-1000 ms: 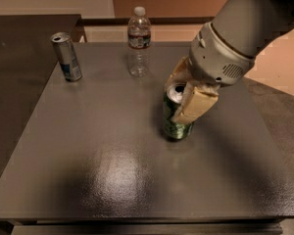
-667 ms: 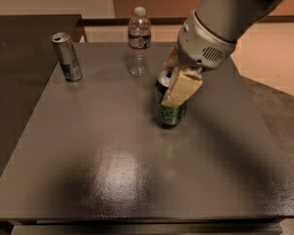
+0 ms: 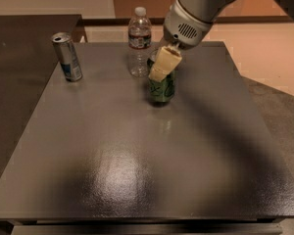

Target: Move green can near water bottle

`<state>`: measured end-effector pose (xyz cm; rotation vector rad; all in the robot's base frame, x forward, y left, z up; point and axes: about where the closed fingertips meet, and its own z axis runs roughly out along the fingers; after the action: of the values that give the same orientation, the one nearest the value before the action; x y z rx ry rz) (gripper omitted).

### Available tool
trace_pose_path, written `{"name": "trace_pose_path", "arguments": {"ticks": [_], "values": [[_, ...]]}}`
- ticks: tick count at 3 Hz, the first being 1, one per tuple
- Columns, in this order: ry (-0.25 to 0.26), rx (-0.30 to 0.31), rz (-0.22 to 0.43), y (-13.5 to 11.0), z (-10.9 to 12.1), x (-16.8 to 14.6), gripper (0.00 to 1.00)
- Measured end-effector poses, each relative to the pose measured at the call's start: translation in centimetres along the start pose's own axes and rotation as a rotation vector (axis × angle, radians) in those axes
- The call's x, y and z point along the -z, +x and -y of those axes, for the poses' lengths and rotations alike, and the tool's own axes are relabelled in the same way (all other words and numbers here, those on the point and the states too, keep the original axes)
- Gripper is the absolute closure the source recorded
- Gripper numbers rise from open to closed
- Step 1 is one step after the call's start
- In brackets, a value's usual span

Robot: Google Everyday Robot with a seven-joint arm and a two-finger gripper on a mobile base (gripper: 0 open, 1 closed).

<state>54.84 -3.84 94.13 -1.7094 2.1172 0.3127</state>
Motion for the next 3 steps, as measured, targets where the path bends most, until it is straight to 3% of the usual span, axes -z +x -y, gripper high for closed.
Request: {"name": "trace_pose_path", "arguments": {"ticks": [1,3], "values": [[0.038,-0.076,0.026,-0.5,3.1,-0.5,1.00],[0.076,-0.162,0.058,-0.3,6.5,-2.3,1.00]]}}
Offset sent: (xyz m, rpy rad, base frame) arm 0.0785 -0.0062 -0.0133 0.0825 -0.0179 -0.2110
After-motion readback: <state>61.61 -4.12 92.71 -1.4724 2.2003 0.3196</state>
